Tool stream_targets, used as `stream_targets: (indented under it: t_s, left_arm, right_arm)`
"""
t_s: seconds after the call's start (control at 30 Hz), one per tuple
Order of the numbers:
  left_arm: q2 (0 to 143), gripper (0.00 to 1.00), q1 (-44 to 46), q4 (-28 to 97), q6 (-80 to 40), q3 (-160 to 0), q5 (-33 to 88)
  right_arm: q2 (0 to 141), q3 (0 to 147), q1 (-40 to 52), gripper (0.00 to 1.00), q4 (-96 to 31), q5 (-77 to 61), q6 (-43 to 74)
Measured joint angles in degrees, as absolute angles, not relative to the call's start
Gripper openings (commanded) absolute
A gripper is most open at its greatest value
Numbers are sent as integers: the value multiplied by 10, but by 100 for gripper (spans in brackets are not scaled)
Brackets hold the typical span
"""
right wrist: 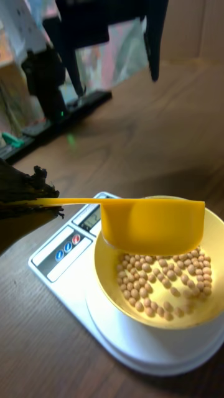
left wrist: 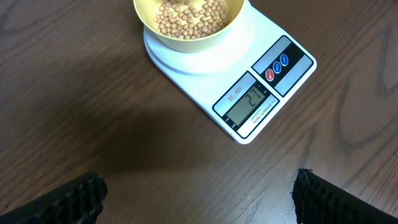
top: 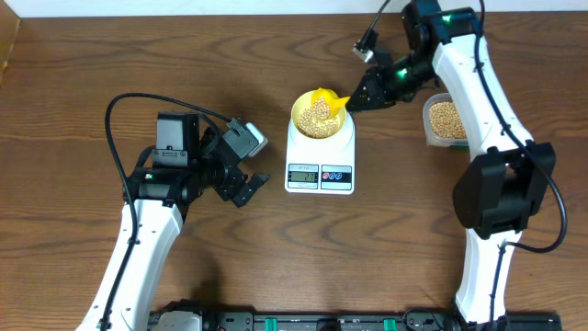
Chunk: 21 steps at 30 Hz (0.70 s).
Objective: Scoop item into bowl and weigh 50g on scale
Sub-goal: 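Lift the filled scoop and carry it left over the bowl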
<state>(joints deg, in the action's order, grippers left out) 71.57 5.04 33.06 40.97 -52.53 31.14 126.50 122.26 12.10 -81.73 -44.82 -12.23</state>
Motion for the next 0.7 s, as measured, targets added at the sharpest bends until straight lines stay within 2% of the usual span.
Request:
stream_targets:
  t_s: [0.7]
  left_arm:
    - [716,98,50,331,410,-525,311]
  right_arm:
    - [1266,1296,203,1,-820,-263,-118]
